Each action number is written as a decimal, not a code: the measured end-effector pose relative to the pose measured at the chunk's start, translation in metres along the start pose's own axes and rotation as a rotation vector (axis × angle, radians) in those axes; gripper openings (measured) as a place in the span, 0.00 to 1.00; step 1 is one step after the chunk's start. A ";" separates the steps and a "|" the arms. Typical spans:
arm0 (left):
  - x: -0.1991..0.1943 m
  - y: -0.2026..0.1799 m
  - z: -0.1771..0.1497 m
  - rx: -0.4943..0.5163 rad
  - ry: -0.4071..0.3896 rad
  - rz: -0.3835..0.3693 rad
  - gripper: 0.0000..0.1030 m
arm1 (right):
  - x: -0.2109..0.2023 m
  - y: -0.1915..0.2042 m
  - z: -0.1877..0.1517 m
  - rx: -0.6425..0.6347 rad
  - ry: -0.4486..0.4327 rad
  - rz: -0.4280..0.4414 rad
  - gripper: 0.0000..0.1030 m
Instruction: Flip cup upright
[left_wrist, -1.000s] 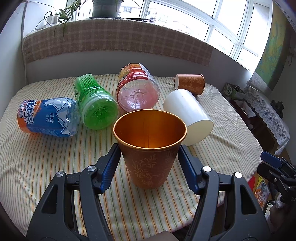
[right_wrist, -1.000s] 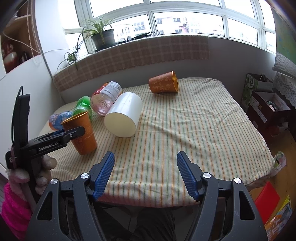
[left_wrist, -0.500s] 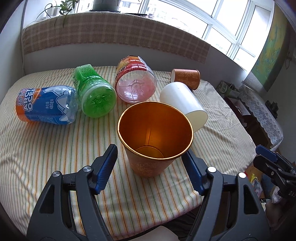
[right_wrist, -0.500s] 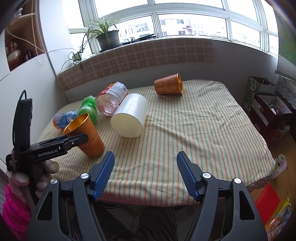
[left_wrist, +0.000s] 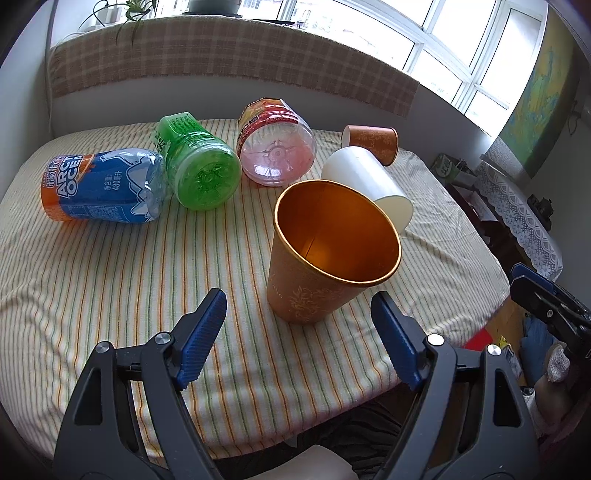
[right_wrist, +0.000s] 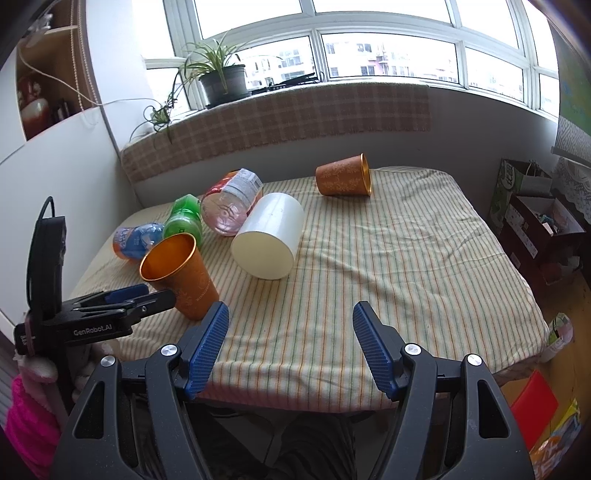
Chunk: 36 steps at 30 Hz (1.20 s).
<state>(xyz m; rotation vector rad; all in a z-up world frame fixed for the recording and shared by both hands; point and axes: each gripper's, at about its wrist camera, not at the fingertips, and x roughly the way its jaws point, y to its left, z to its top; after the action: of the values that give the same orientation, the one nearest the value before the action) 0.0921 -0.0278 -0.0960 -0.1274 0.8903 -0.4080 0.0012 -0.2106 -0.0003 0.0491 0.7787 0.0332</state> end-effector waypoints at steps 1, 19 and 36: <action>-0.003 0.000 -0.002 0.002 -0.002 0.006 0.80 | -0.001 0.001 0.000 -0.003 -0.004 0.002 0.67; -0.112 -0.031 -0.020 0.010 -0.453 0.235 0.99 | -0.018 0.019 0.009 -0.054 -0.117 0.014 0.71; -0.141 -0.031 -0.021 -0.003 -0.580 0.348 1.00 | -0.033 0.034 0.009 -0.094 -0.228 -0.034 0.80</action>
<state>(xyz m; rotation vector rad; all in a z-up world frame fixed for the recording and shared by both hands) -0.0116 0.0009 0.0024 -0.0839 0.3280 -0.0330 -0.0165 -0.1790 0.0312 -0.0488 0.5491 0.0310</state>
